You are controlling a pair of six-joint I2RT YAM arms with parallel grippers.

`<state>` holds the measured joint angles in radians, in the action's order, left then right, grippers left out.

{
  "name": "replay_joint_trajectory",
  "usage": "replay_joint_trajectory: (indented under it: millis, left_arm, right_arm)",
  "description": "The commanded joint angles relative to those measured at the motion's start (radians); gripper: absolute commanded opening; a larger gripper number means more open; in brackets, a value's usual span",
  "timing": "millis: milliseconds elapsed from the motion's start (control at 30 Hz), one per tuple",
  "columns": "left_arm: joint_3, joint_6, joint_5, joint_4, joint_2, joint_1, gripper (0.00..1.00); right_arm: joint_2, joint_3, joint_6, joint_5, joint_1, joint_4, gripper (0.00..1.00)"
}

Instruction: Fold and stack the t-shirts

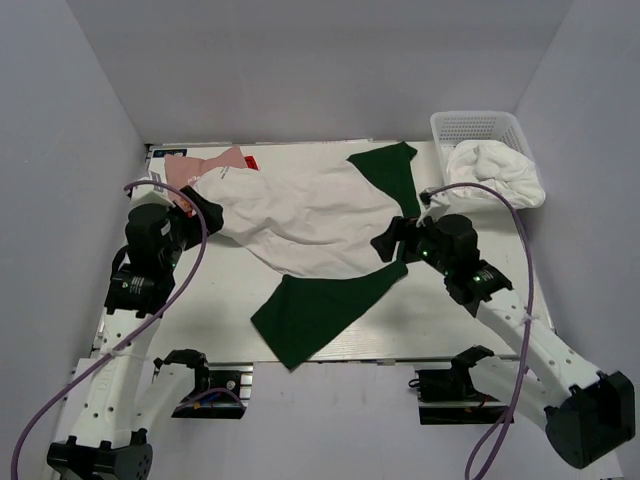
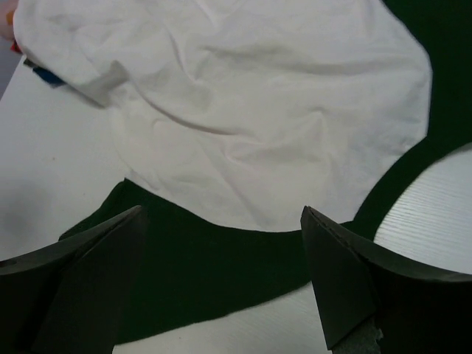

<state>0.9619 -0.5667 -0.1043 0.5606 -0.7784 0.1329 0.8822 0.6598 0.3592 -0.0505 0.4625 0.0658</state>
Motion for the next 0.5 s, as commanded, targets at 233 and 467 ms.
replay_joint_trajectory:
  millis: [233,467]
  left_arm:
    - [-0.014,-0.025,-0.005,0.002,-0.039,-0.001,1.00]
    - [0.004,-0.035,-0.014,0.012,-0.100,-0.001,1.00]
  right_arm:
    - [0.546,0.260,-0.100,-0.026,0.258,-0.075,0.90]
    - [0.924,0.498,-0.097,0.017,0.367,-0.038,0.90]
